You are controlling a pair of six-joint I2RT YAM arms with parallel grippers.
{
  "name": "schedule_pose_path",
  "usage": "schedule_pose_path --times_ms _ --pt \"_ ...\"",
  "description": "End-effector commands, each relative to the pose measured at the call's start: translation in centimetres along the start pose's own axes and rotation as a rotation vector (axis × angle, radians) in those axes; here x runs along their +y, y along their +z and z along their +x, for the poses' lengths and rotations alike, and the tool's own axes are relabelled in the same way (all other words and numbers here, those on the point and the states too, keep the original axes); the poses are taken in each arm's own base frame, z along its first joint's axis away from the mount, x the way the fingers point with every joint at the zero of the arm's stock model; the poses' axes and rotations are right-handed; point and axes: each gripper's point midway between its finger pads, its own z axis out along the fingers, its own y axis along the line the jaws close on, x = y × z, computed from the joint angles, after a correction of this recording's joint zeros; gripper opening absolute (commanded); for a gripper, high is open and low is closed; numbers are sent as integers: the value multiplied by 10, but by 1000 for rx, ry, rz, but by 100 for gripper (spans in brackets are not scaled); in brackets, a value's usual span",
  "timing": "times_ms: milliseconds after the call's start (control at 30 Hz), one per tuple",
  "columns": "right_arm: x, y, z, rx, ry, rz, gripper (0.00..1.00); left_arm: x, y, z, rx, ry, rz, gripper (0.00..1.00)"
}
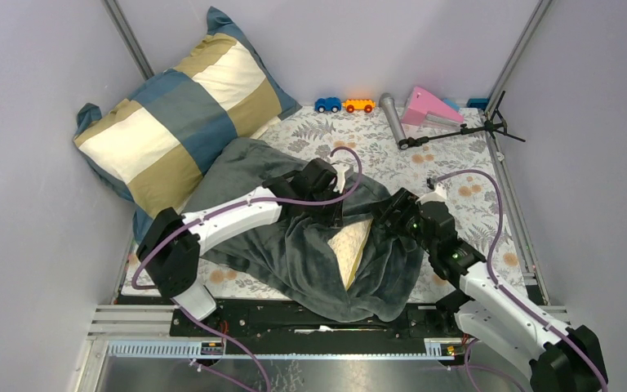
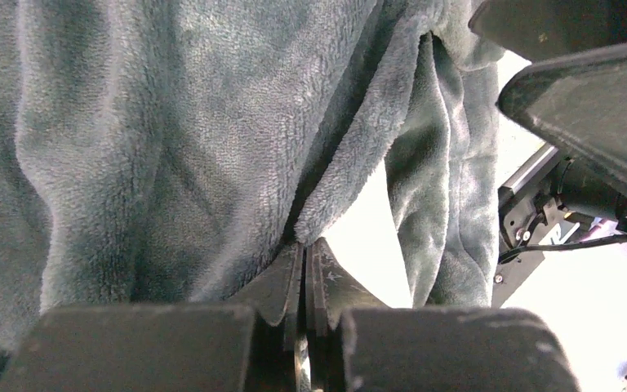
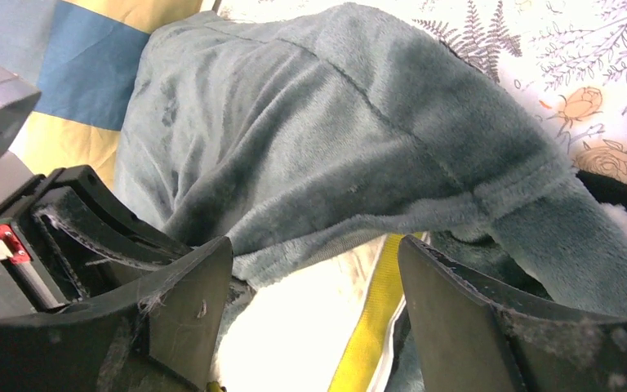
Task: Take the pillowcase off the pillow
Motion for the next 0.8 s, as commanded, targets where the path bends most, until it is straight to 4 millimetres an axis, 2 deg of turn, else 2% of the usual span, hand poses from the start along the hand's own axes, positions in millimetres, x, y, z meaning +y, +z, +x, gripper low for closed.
schedule_pose_path --times_ms 0,133,267,333,367,400,467,600,767 --pt "-4 -6 5 16 1 -2 81 -17 -23 -42 -153 29 18 0" --pt "11 -7 15 84 19 -72 81 -22 -50 -71 -308 23 7 0" --pt "20 -6 25 158 -11 -108 77 -15 -60 -87 -387 -14 -9 0" --pt "16 -6 30 187 -9 -89 84 -6 -60 -91 -398 -45 -22 0" --pt "11 -5 33 198 2 -68 94 0 -59 -92 -400 -65 -29 0" --pt "5 -4 36 203 23 -36 99 6 -58 -93 -402 -85 -35 0" --pt "-4 -3 43 211 70 -11 100 15 -55 -94 -406 -106 -43 0" --pt "0 -1 63 280 158 -71 100 30 -46 -91 -399 -117 -89 0" --pt "-5 8 78 352 159 -53 97 49 -34 -81 -365 -124 -174 0"
